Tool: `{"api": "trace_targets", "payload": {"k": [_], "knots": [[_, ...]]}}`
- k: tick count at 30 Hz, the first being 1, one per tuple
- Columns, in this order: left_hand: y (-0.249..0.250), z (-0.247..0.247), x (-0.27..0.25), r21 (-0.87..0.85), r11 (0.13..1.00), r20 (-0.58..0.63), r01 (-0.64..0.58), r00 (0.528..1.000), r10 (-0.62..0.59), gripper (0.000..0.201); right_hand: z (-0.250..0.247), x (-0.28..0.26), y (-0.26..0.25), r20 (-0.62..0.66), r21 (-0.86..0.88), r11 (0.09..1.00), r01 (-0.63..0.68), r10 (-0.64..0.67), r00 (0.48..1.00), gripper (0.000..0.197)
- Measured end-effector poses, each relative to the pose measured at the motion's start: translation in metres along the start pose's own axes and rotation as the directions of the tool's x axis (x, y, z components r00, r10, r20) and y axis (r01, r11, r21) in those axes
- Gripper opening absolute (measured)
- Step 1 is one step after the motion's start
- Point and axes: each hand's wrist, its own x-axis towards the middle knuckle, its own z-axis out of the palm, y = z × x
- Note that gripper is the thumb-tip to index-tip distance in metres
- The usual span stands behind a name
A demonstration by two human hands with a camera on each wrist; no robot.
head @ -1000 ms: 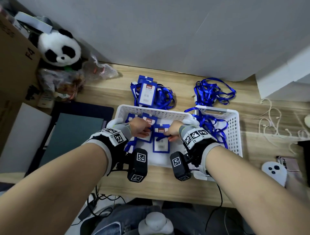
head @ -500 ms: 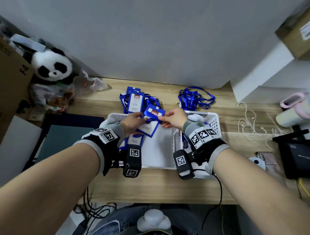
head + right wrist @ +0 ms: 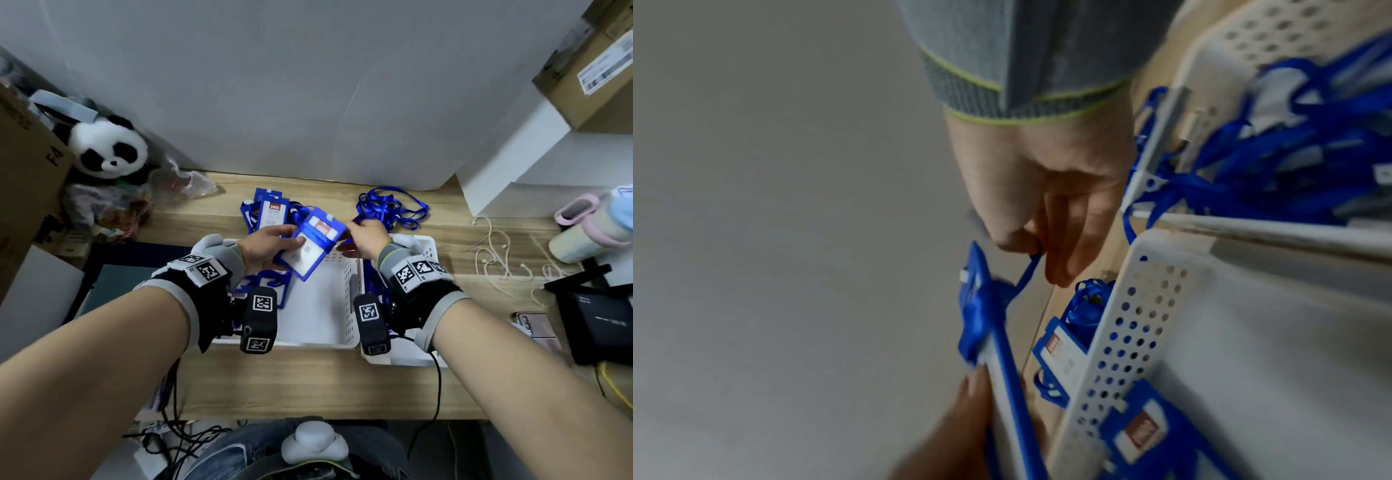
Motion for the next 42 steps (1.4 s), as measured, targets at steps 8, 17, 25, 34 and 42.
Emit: {"api": "trace_targets", "payload": {"k": [8,17,25,34,42], "knots": [[0.002,-0.003,-0.007,0.389,0.912,-0.162,0.128,0.984,-0.069,0.035,-0.023,-0.003,-0.016,0.153,0.436,0.895,-0.100,0.037,0.988,0.019],[0.011,-0.019,-0.010,0.131,0.991,-0.024,0.026,0.999,-0.023,0.014,0.000,-0.008,-0.009,0.283,-0.108,0.994,0.027,0.005,0.959,0.034],[0.020,-0.018,-0.017,0.264,0.960,0.168,0.090,0.976,-0.138,0.008,0.020,-0.019,-0.024,0.426,-0.386,0.917,0.099,0.082,0.901,0.058],[0.020,-0.030,-0.006,0.338,0.940,-0.090,0.050,0.996,-0.021,0.005,0.008,0.008,-0.014,0.303,-0.550,0.824,0.139,0.042,0.952,0.017],[0.027,-0.035,-0.009,0.253,0.967,-0.056,0.024,0.998,-0.011,0.014,0.014,0.005,-0.014,0.394,-0.361,0.927,0.108,0.047,0.918,0.042]]}}
